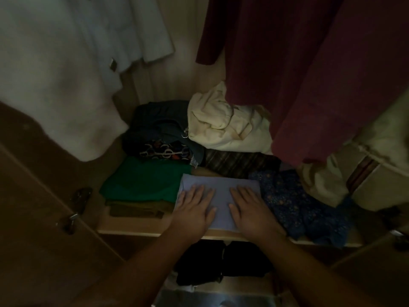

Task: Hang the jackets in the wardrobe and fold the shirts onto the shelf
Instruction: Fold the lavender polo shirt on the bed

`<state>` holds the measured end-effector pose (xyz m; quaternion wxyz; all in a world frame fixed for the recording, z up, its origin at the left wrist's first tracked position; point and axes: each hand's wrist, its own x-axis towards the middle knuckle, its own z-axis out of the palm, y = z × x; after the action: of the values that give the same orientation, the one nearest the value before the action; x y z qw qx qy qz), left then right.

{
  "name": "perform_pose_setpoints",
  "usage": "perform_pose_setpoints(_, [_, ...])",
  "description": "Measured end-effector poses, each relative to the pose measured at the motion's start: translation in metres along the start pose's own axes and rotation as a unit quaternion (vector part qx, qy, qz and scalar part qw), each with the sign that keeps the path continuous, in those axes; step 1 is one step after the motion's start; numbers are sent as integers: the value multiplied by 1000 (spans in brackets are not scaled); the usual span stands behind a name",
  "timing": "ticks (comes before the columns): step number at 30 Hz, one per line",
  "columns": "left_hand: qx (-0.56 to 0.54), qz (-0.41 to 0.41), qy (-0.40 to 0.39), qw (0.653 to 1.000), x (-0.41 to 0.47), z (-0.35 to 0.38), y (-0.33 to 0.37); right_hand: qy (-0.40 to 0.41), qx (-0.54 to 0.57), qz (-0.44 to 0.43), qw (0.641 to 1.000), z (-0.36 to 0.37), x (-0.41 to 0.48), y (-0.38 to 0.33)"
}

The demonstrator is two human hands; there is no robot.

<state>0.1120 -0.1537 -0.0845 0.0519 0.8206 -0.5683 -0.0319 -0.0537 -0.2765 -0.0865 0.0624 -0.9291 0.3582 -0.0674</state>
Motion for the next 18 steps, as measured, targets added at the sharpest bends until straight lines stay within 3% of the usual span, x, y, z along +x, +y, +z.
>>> perform_pose_setpoints(3, [8,0,-14,1000,-2,-11,4,-4,-39,3,999,-8,-5,-4])
perform_pose_setpoints(8, [-26,39,-22,999,-22,-42,17,57,-13,98,993,-42,-55,-22])
perform_pose_setpoints(14, [-93,183,8,979,-109,-34,73,94,2,201,975,-71,-220,-42])
perform_pose_setpoints(18, [-90,290,-29,952,-168,-19,136,83,-15,340,937,-84,-339,-47])
